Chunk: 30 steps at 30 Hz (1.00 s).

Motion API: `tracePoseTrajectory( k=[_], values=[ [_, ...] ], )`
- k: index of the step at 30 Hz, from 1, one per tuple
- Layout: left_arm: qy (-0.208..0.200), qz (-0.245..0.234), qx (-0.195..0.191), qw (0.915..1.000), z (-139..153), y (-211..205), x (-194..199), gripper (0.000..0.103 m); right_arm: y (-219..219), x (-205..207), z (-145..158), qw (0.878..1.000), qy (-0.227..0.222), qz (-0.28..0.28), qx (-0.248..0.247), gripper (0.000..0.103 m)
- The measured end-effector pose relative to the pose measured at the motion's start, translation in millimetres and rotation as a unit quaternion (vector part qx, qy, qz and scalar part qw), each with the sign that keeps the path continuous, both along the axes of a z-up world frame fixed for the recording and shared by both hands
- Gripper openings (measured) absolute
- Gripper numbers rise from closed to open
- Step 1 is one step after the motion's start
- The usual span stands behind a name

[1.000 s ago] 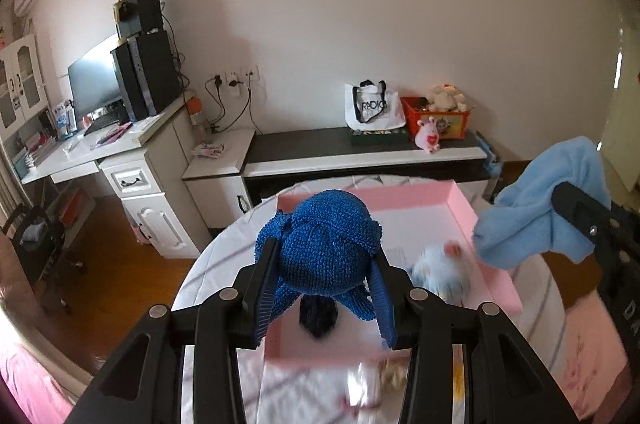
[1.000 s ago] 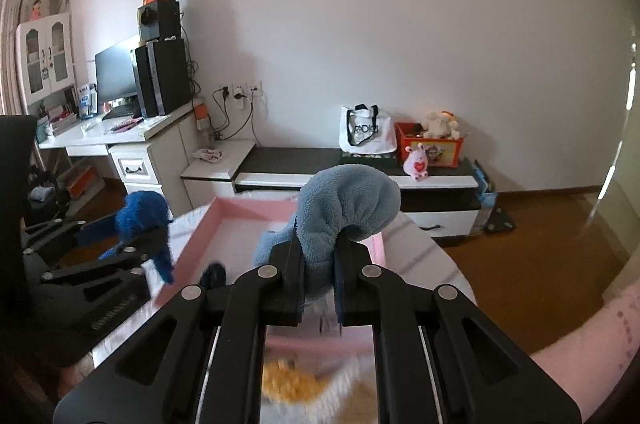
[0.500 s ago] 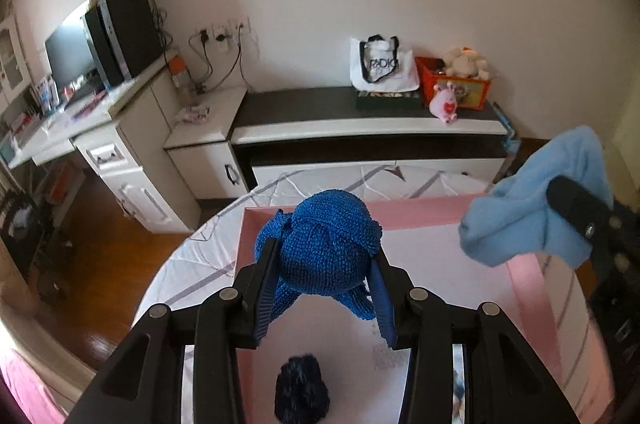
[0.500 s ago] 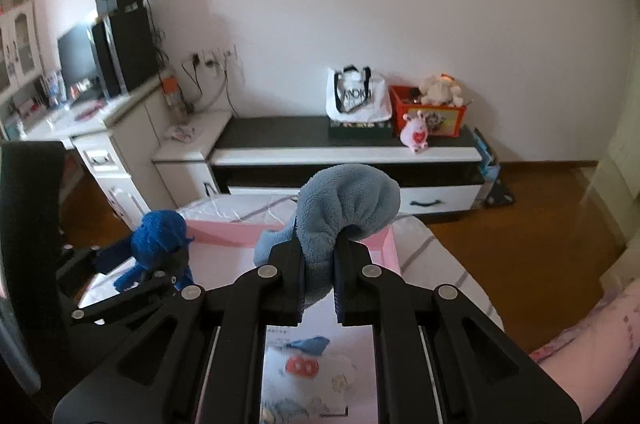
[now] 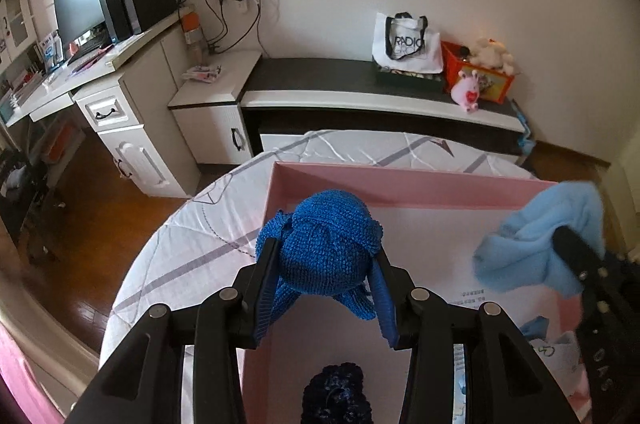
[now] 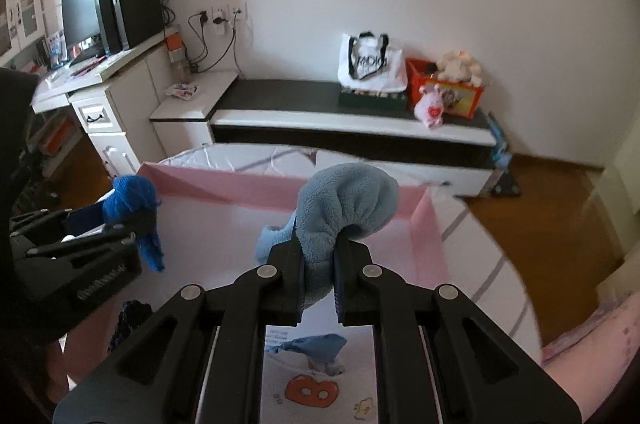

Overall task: Organize soft objects
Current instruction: 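Lower both items into the pink tray and open both tools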

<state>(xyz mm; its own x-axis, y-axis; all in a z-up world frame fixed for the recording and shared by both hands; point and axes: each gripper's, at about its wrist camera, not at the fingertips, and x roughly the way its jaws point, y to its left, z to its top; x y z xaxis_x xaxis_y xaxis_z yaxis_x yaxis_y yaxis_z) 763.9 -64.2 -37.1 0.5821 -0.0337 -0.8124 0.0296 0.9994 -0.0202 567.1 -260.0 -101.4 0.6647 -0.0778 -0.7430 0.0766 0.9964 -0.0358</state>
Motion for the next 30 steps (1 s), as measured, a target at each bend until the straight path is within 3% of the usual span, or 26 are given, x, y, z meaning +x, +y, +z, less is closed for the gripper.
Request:
tracePoseTrajectory(
  k=[5,8,10,12,14,16,17,21,30],
  values=[
    [0.009,-0.005,0.012,0.9999,-22.8,-8.9,10.0,0.042,-6.6,4.7,-16.7,1.000,0.004,-0.029,-0.009,0.015],
    [0.017,-0.006,0.027,0.9995,-31.9,-12.8,-3.4,0.042,-10.3,6.5,-19.8,0.999,0.004,-0.035,-0.002,0.021],
    [0.019,-0.010,0.028,0.9994,-34.9,-19.7,-10.4,0.047,-12.1,4.1,-17.5,0.999,-0.005,-0.037,0.004,0.035],
    [0.013,-0.016,0.030,0.9993,-33.7,-23.3,-12.5,0.049,-12.2,-0.7,-12.4,0.999,-0.024,-0.043,0.004,0.060],
    [0.003,-0.014,0.036,0.9993,-28.4,-23.8,-24.1,0.058,-9.2,-4.5,-7.6,0.998,-0.041,-0.047,-0.002,0.062],
    [-0.011,-0.009,0.038,0.9992,-26.7,-24.2,-30.7,0.072,-8.7,-6.1,-4.1,0.997,-0.053,-0.048,-0.007,0.071],
    [-0.018,-0.007,0.038,0.9991,-27.2,-24.5,-32.5,0.074,-8.9,-6.8,-2.9,0.997,-0.056,-0.052,-0.005,0.076],
    [-0.030,0.001,0.033,0.9990,-32.3,-23.2,-42.6,0.081,-12.7,-7.4,-1.1,0.996,-0.061,-0.059,0.006,0.083],
    [-0.030,0.007,0.028,0.9991,-30.7,-12.5,-60.9,0.081,-16.7,-7.6,-1.2,0.996,-0.067,-0.066,0.013,0.093]
  ],
)
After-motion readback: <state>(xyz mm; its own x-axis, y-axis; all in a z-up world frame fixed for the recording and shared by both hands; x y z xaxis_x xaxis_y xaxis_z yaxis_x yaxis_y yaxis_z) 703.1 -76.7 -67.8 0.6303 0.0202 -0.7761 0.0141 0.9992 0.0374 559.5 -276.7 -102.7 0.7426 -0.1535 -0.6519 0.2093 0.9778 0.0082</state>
